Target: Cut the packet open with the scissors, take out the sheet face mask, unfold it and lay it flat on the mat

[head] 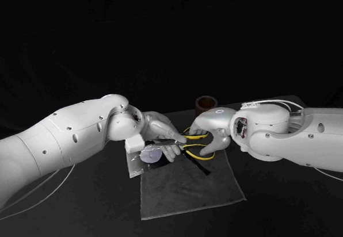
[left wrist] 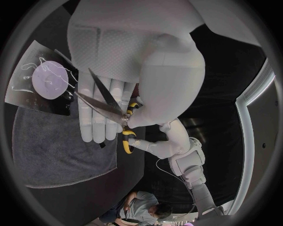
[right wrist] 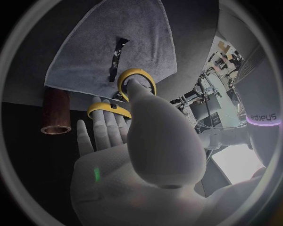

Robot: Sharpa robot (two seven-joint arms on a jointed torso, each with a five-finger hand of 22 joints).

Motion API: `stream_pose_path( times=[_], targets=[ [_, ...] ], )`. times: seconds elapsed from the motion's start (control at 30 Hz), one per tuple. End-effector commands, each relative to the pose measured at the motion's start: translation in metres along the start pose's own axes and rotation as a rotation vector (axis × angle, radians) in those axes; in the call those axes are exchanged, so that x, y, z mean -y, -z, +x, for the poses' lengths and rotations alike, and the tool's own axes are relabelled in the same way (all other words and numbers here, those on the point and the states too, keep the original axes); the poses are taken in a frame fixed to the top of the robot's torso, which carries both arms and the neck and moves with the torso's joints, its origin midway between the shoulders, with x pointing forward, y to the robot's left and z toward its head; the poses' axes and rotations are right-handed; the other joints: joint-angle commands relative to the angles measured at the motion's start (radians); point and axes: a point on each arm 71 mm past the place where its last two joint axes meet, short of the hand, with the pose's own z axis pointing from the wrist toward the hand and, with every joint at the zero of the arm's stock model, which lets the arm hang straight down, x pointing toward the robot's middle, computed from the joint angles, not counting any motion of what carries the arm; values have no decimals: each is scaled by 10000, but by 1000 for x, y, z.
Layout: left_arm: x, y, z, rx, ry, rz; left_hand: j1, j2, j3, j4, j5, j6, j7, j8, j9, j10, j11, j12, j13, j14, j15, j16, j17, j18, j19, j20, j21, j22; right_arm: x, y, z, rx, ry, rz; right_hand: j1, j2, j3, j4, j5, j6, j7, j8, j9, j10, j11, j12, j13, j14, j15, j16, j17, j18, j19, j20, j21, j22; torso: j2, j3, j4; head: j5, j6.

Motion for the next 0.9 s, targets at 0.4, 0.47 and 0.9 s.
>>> stream_pose_path(
  times=[0.4, 0.47, 0.9],
  targets=[
    [-1, 1, -1, -3, 125, -93, -116, 53, 1294, -1348, 67, 59, -27, 24, -6, 65, -5, -13, 17, 86, -13, -68, 17, 50, 13, -90, 47, 14, -6, 4, -11, 1556, -778, -947, -222, 22, 1010, -554, -199, 1010, 135, 321, 23, 1747, 274, -101, -31, 1592, 242, 326, 121, 1100, 1182, -5, 477, 180, -1, 4, -5, -30, 4],
    [-1, 1, 0, -7, 124, -97, -125, 57, 1300, -1355, 67, 58, -27, 23, -2, 66, -4, -14, 16, 87, -13, -69, 19, 50, 12, -91, 50, 16, -6, 4, -11, 1459, -749, -942, -231, 11, 1027, -567, -228, 1017, 158, 318, 18, 1758, 268, -107, -33, 1601, 243, 323, 119, 1103, 1213, -6, 487, 184, -2, 5, -4, -29, 4],
    [0, 0, 1, -86, 120, -76, -141, 64, 1310, -1365, 67, 59, -26, 24, 4, 69, -4, -14, 16, 90, -13, -71, 23, 49, 8, -90, 53, 17, -9, -3, -8, 1029, -222, -821, -338, 87, 2188, -784, -30, 1462, 175, 377, -48, 2192, 105, -143, -48, 1942, 132, 312, 108, 1130, 1849, -49, 677, 239, 2, -7, 2, -41, -3]
  ],
)
